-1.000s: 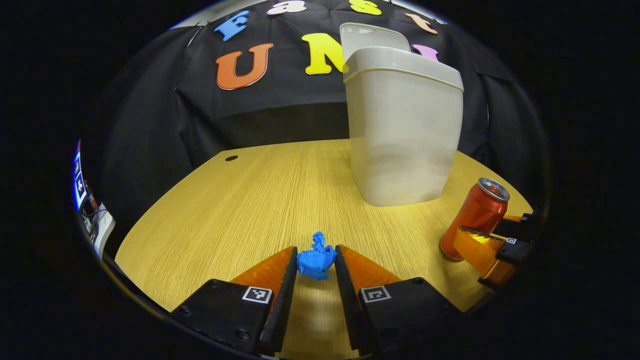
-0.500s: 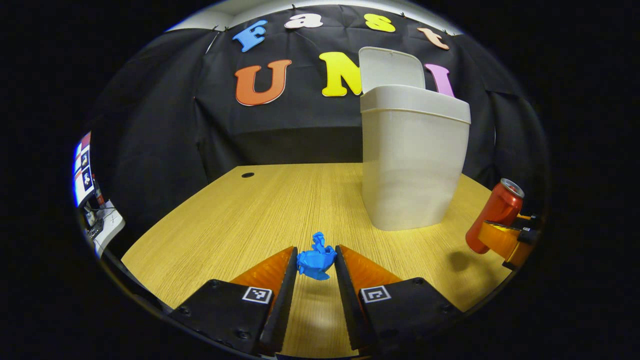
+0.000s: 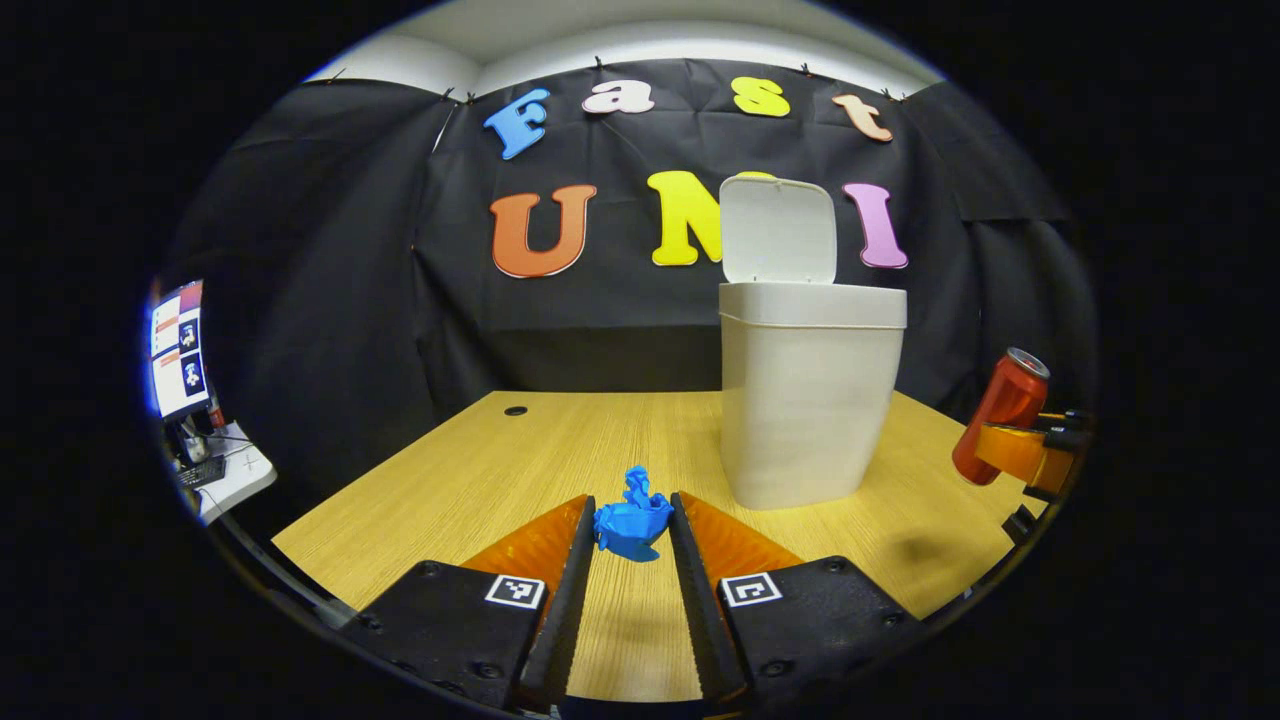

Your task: Press the lid of the desktop garbage bin to open it, pick up the crumpled paper on the desktop and throw it into the bin, then pick up the pop can on the desktop and drop it into the bin, and finally close the garbage bin lid.

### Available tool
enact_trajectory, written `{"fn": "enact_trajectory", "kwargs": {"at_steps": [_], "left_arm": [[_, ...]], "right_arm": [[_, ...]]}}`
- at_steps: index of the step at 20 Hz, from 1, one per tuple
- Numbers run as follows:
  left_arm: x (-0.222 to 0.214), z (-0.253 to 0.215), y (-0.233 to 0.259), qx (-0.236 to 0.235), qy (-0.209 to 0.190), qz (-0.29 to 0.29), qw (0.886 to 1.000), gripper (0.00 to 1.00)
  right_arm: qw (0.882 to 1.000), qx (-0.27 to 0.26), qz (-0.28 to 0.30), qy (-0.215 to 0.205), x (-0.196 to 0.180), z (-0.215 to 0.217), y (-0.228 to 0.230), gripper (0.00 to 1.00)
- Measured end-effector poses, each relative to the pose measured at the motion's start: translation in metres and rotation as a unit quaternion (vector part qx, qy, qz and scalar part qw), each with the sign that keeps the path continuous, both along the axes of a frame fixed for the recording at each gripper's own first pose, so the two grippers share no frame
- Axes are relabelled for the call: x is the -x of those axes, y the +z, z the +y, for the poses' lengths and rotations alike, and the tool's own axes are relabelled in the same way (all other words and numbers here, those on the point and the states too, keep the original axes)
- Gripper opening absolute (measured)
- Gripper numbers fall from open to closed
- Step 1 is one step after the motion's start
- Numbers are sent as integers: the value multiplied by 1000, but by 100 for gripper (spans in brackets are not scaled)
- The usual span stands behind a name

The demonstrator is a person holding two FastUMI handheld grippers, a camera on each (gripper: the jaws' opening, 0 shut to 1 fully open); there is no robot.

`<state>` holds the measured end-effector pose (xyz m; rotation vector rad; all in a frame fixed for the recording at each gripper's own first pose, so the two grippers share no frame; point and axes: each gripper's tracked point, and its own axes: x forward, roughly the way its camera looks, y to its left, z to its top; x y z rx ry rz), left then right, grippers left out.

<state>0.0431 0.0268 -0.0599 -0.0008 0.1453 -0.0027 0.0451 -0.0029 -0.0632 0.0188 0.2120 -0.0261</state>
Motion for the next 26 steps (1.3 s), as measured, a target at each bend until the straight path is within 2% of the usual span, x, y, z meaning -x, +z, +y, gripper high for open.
{"fn": "enact_trajectory", "kwargs": {"at_steps": [5, 12, 26], "left_arm": [[9, 4, 20, -3, 17, -19, 1000, 50], [12, -13, 33, 6, 8, -36, 999, 50], [-9, -43, 91, -3, 11, -62, 998, 49]], "right_arm": [[1000, 9, -17, -3, 8, -6, 14, 80], [999, 17, -44, 10, 19, -9, 35, 80], [999, 4, -38, 35, 28, -10, 40, 80]]}}
